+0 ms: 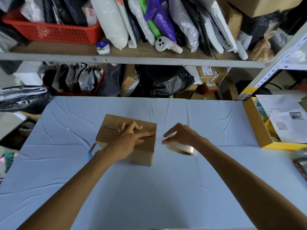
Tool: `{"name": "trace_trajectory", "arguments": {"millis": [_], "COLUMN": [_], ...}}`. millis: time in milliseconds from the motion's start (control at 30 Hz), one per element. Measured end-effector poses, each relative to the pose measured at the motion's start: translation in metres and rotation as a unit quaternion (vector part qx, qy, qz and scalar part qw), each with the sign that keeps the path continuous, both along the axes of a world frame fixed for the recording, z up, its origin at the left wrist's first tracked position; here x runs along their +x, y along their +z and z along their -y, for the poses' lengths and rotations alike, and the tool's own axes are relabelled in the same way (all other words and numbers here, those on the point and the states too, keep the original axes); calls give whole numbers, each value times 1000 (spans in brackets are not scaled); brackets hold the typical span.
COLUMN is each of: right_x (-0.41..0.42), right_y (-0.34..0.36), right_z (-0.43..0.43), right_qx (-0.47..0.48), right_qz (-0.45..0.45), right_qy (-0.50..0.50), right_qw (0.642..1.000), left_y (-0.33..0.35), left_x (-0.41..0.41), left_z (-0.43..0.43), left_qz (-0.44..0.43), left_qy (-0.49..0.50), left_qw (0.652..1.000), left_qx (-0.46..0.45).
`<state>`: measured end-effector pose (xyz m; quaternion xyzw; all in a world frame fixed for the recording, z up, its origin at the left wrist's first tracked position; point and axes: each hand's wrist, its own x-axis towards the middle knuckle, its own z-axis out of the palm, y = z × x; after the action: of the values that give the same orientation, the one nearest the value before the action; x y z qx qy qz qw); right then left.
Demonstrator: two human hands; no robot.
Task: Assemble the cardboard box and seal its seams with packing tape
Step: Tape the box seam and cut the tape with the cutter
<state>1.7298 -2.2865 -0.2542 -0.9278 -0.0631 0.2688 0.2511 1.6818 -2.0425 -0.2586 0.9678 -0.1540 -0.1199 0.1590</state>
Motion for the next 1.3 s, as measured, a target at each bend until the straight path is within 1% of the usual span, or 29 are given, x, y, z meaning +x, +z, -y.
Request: {"name": "trace_trajectory", "arguments": {"millis": [33,67,100,133,200,267,367,567,800,933,1100,1300], "right_x": [0,1,1,1,0,-1,-3,-3,-6,-7,-6,-8], "right_y": [2,2,4,6,12,19,25,11,9,10,11,14], "right_z": [2,5,8,11,16,18,18,17,10,7,7,8], "right_qx": [-8,-11,1,22,75,125,163,114,118,112,107,110], "right_qz": [0,-2,-5,-10,-24,-38,-49,-33,-43,-40,-37,-32], "right_qy": [3,9,18,26,41,30,11,9,-8,4,11,9], "right_qw": [1000,1000,1000,999,996,991,985,993,992,993,993,993], "left_y": [0,-1,0,0,3,8,15,17,23,22,22,25], "left_x": [2,1,0,1,2,3,4,-2,-4,-2,-2,-5], "left_z": [-1,0,0,-1,0,2,5,3,4,3,4,4], "left_qz": [-8,-22,-31,-34,-8,7,14,11,16,-3,-3,-7], "left_qy": [-1,4,4,9,8,3,-10,-25,1,4,2,16], "left_qw": [1000,998,995,992,996,998,999,999,997,995,996,993], "left_qx": [-19,-58,-98,-118,-86,-69,-50,-32,-72,-102,-93,-113]}}
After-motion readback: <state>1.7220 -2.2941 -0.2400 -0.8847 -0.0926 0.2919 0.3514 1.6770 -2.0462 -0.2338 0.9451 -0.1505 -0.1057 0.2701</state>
